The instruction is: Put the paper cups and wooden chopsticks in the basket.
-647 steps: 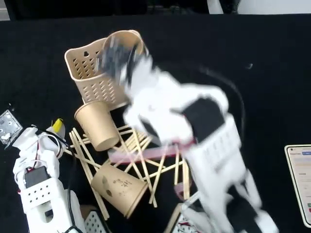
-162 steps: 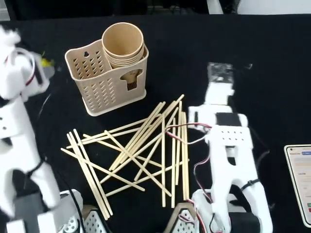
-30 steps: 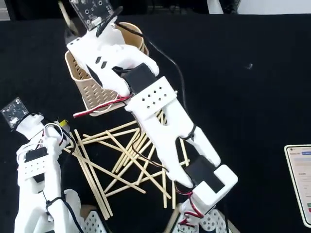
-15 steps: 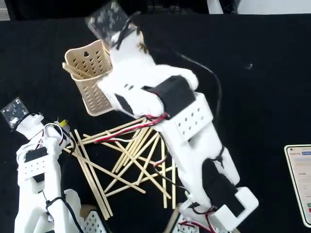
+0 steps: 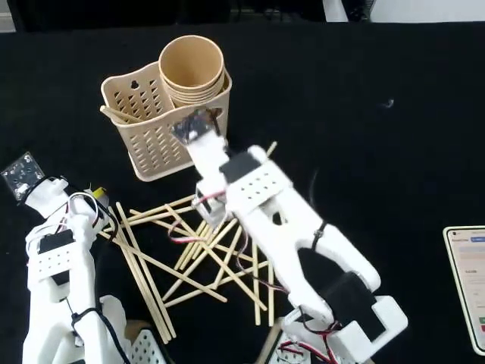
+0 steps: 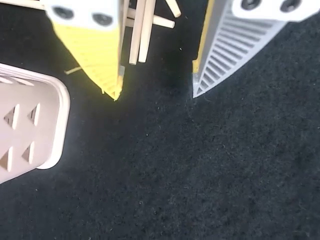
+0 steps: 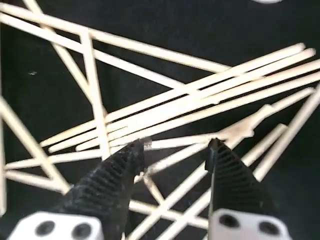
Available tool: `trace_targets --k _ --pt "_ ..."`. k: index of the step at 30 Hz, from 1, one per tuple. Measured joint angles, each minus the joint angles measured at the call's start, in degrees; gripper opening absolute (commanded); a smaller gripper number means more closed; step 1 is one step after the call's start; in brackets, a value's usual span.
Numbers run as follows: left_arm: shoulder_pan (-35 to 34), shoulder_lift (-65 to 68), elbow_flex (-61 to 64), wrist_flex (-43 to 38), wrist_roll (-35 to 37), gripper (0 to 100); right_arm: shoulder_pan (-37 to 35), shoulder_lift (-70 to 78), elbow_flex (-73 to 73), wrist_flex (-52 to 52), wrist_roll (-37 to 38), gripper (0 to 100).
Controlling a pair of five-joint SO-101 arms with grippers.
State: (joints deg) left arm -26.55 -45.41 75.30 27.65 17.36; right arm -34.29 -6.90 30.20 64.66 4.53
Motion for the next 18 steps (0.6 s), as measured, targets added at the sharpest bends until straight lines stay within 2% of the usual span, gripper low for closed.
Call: trace_targets --k 4,8,13,18 --pt "0.00 0.00 0.00 0.00 0.00 23 -3.52 -0.09 7.82 -12.13 3.87 21.2" --pt "0.00 0.00 0.00 0.00 0.00 23 -5.63 -0.09 9.49 -17.67 4.22 21.2" --pt "0.00 0.00 0.00 0.00 0.00 23 -3.87 2.99 9.49 -22.33 -4.22 21.2" --pt "0.00 0.00 0.00 0.00 0.00 23 0.09 9.93 5.71 -18.73 -12.84 21.2"
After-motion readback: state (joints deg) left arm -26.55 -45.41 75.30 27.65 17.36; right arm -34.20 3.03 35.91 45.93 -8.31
